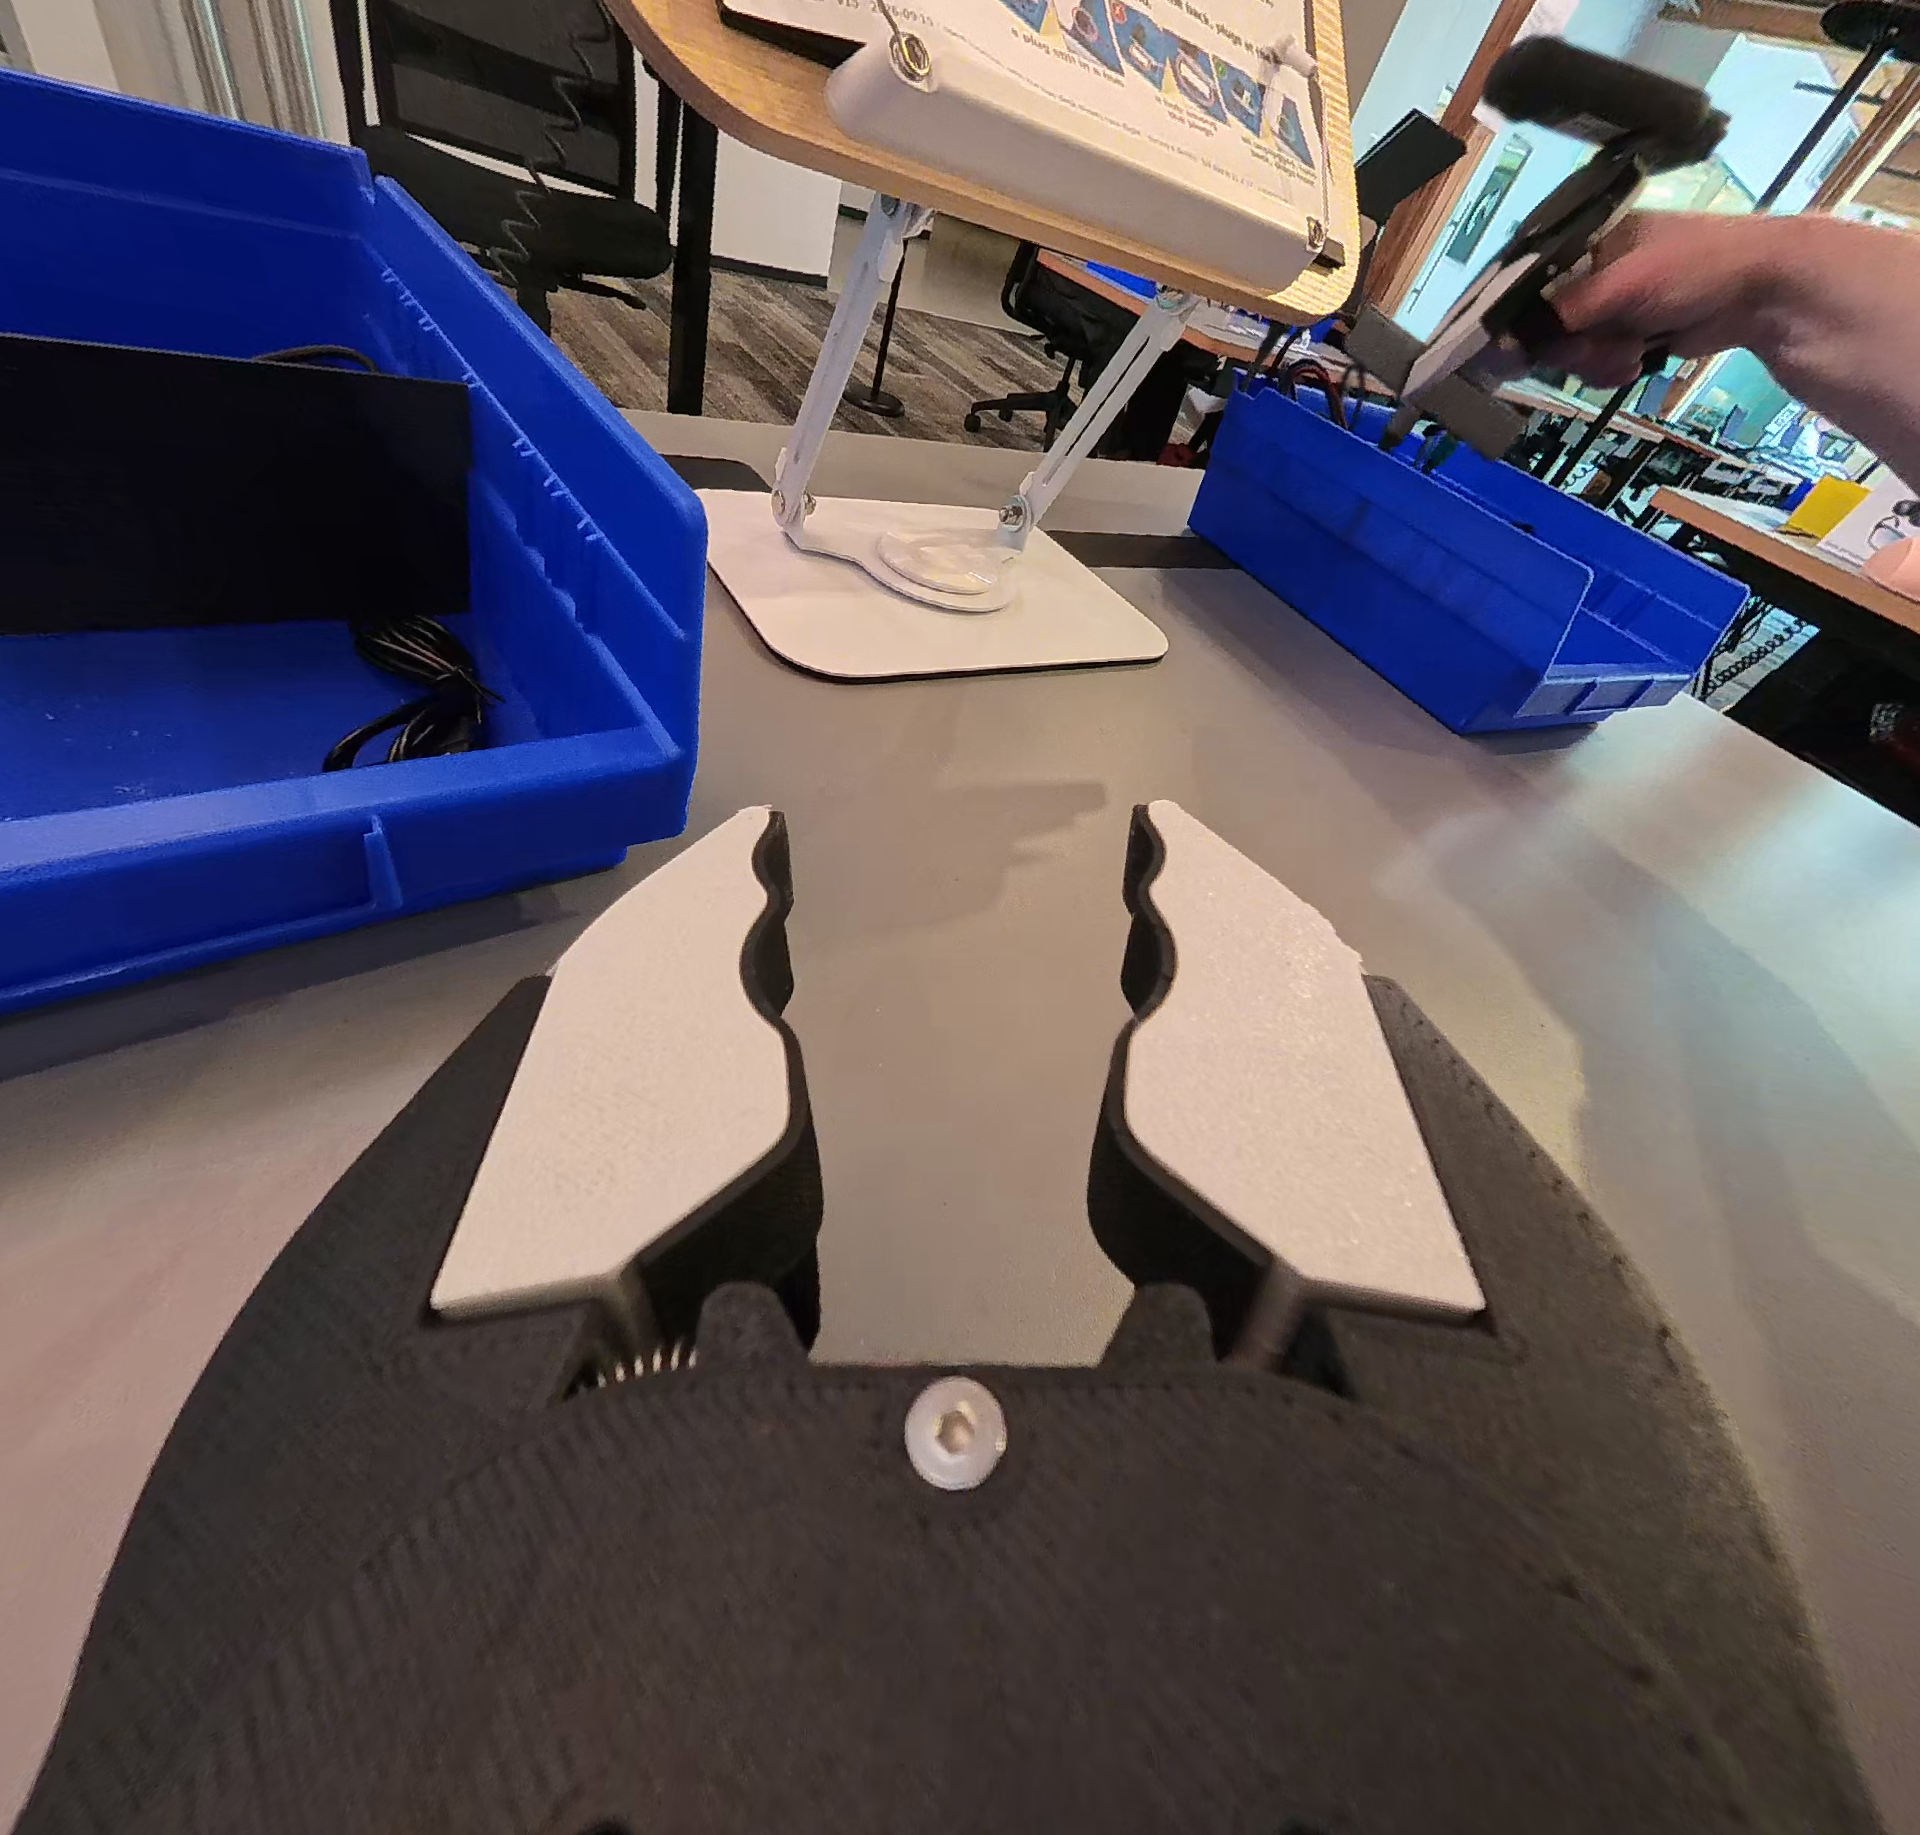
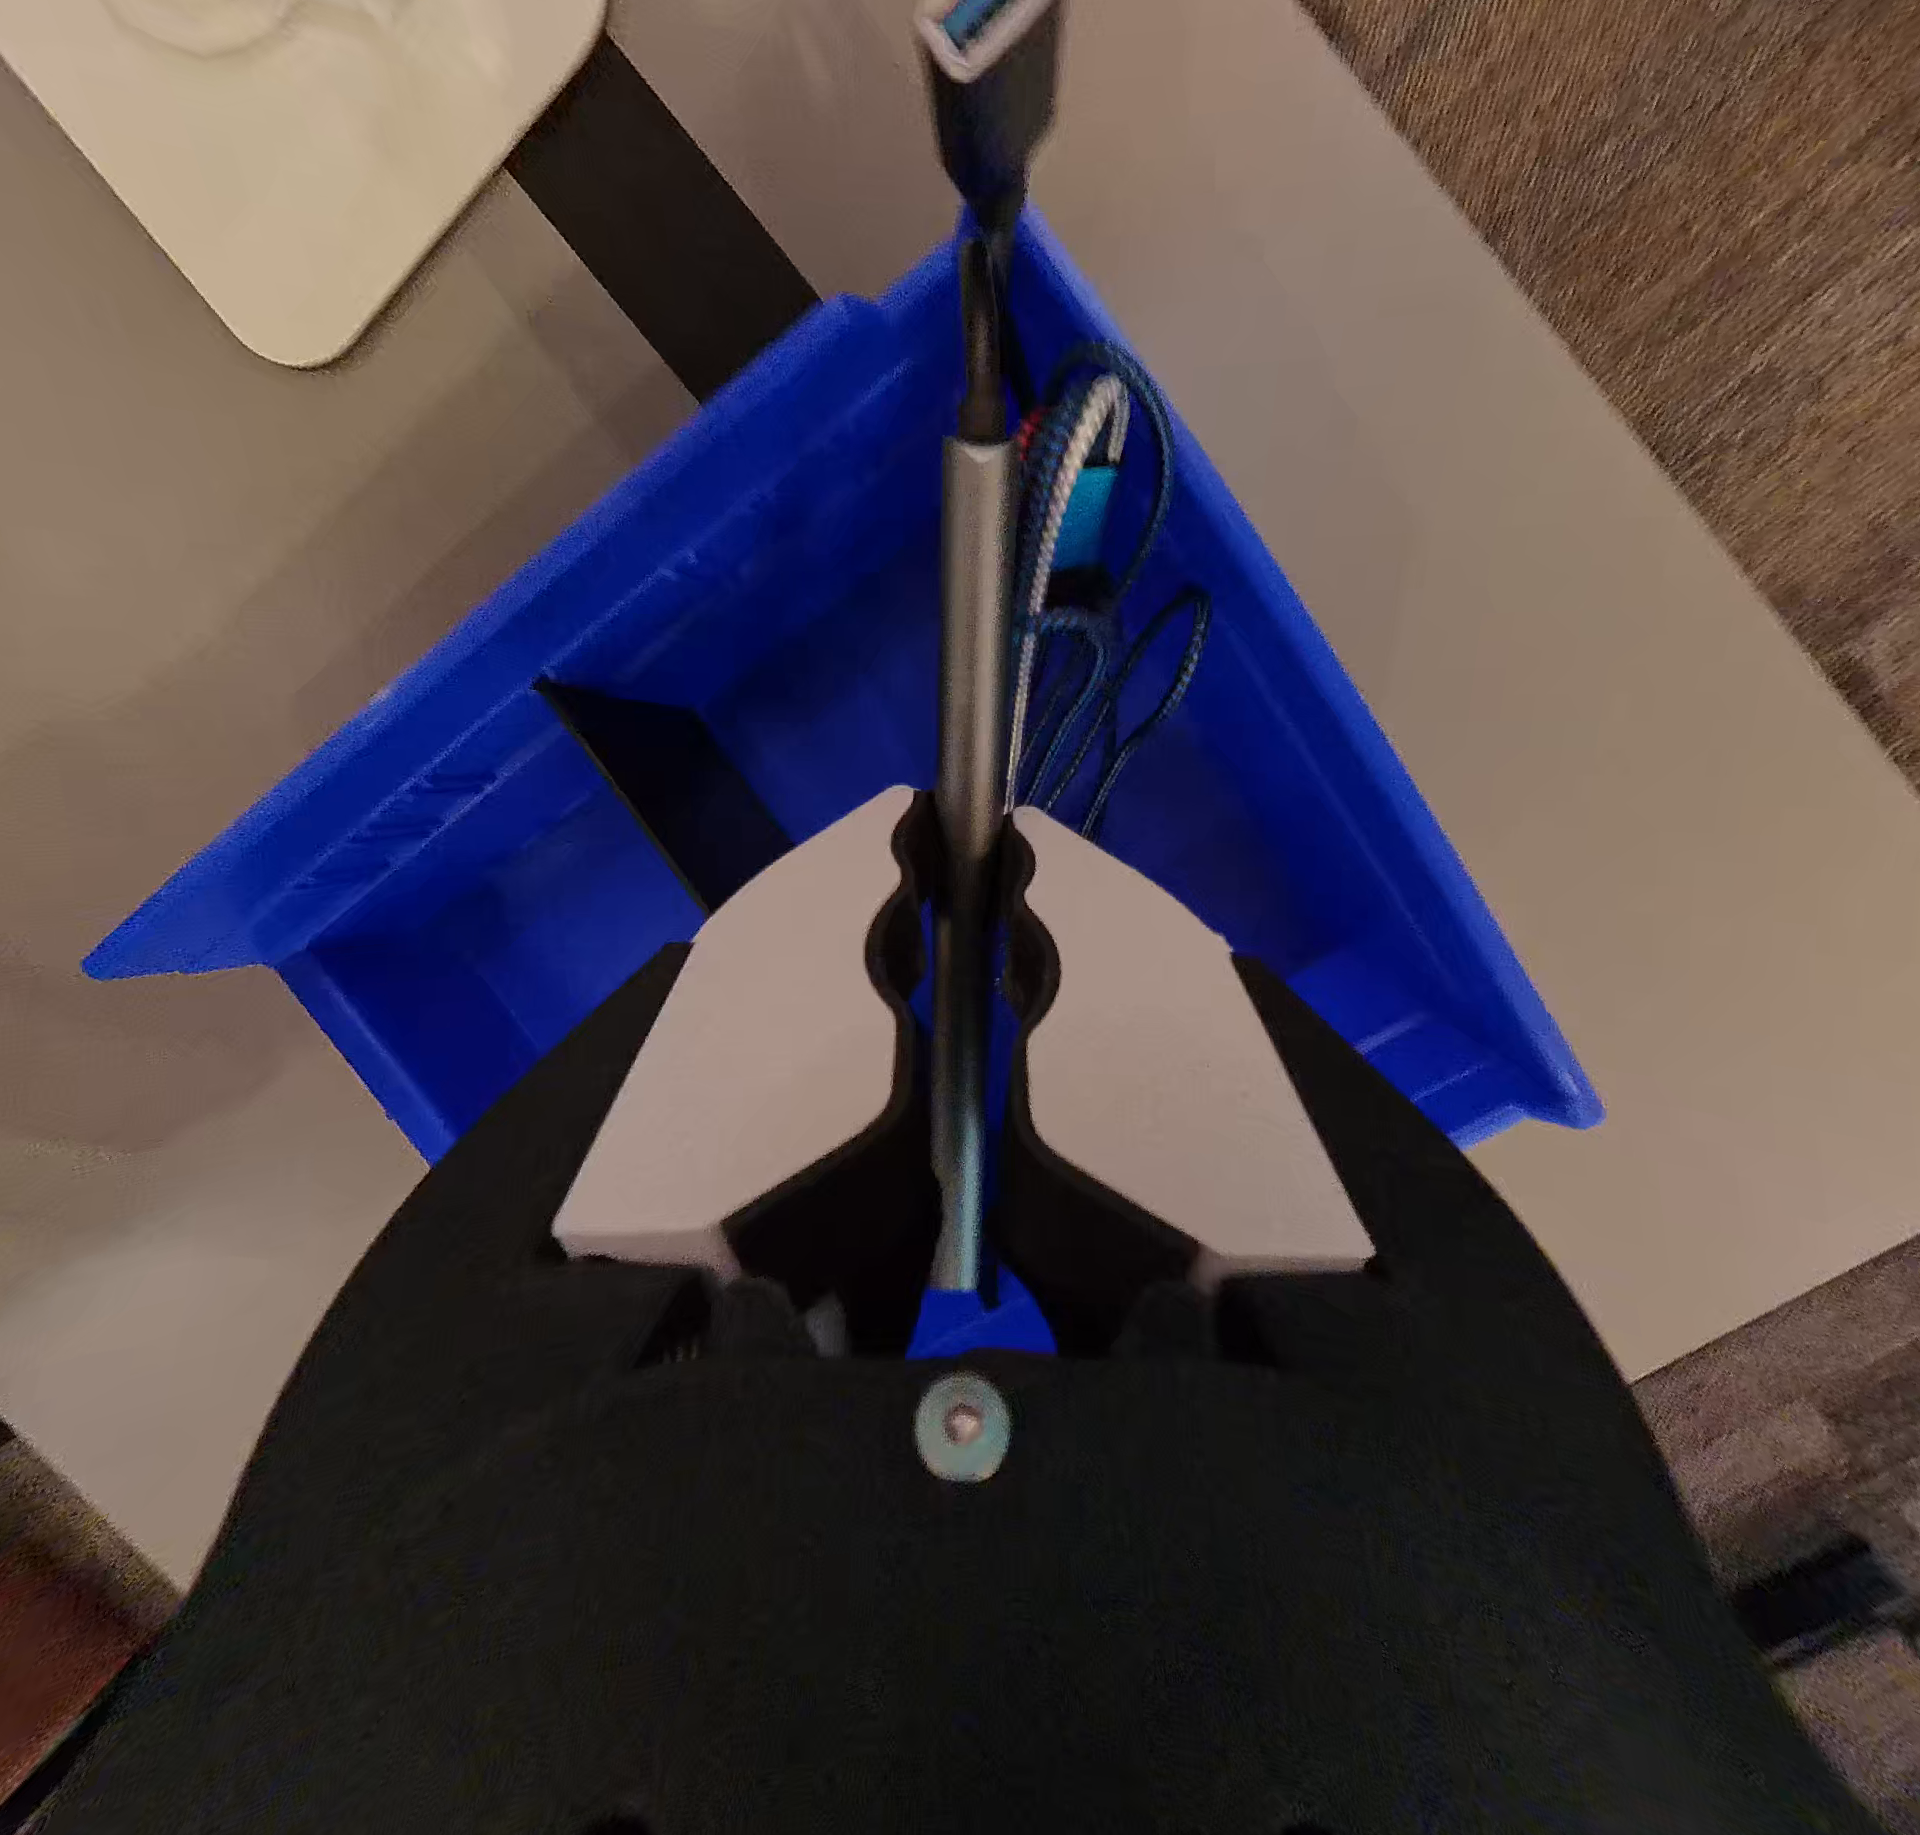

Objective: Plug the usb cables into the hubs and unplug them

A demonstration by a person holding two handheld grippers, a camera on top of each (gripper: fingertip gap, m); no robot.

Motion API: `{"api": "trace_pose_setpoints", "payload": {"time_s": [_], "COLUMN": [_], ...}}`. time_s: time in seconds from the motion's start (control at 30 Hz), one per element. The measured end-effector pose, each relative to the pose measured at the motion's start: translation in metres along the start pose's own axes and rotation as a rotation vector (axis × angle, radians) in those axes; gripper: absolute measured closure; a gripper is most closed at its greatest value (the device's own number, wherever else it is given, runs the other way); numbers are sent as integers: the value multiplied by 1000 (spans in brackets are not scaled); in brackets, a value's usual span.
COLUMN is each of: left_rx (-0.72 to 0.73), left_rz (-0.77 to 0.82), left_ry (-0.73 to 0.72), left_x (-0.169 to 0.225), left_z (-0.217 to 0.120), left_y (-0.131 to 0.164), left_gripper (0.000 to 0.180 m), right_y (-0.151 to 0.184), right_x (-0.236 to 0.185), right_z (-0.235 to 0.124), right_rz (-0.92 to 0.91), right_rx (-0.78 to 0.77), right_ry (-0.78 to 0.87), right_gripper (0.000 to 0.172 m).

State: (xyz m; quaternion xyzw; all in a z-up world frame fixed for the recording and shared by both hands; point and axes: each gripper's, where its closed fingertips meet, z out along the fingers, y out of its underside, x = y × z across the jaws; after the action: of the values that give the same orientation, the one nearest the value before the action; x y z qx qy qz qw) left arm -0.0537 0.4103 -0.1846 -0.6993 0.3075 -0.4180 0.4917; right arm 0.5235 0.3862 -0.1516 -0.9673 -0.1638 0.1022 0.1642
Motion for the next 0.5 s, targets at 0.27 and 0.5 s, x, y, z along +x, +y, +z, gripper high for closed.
{"api": "trace_pose_setpoints", "payload": {"time_s": [0.27, 0.5], "left_rx": [0, -3], "left_rz": [3, 6], "left_ry": [-2, -4], "left_x": [0, 0], "left_z": [0, 0], "left_y": [0, 0], "left_gripper": [119, 119], "right_y": [52, 67], "right_x": [23, 31], "right_z": [35, 54], "right_rz": [95, 42], "right_rx": [-343, -560], "right_ry": [33, 76], "right_gripper": [157, 156]}}
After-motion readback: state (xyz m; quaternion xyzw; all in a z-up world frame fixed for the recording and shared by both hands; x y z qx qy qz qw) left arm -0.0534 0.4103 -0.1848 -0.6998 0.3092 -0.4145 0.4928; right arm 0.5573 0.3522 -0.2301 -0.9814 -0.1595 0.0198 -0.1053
